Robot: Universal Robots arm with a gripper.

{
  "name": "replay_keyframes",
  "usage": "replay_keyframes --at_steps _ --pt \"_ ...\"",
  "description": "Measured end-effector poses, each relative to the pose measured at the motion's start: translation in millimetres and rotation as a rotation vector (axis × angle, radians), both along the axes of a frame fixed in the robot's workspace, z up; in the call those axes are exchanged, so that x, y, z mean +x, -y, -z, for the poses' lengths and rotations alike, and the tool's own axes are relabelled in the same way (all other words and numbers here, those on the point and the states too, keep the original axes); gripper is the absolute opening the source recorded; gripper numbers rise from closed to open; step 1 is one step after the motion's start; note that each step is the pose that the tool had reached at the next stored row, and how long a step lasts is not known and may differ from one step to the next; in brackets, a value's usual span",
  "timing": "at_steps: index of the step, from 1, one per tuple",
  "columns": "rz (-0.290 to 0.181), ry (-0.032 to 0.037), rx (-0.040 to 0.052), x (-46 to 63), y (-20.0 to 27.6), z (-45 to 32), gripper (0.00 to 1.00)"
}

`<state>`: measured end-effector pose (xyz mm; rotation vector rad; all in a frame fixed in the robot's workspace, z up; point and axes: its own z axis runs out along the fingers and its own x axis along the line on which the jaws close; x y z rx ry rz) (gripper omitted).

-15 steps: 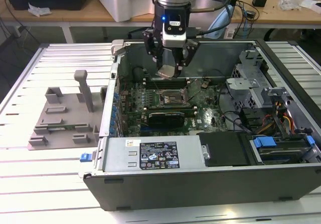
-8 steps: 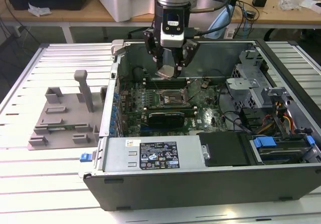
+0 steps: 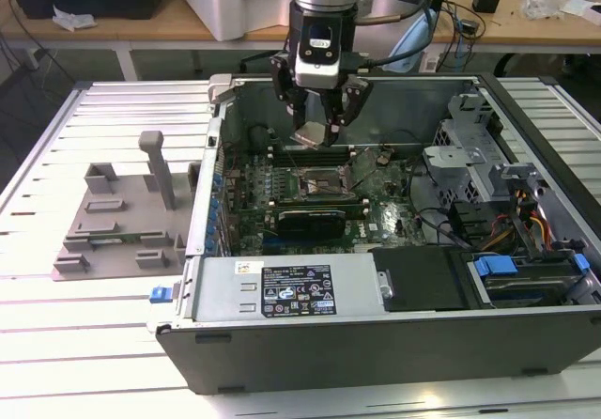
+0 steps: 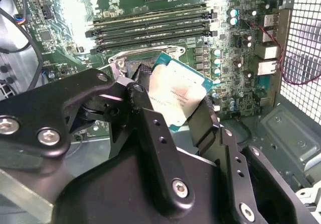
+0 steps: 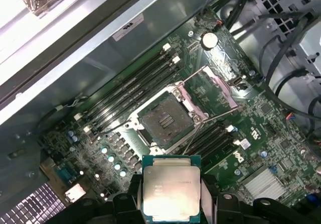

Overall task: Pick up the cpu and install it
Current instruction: 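Place the cpu into insertion slot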

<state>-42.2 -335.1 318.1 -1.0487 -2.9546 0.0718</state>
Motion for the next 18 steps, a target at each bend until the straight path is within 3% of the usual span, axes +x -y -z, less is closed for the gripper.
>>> replay_keyframes --at_steps 18 --pt "0.179 0.0002 -0.0028 0.0 0.0 0.2 0.55"
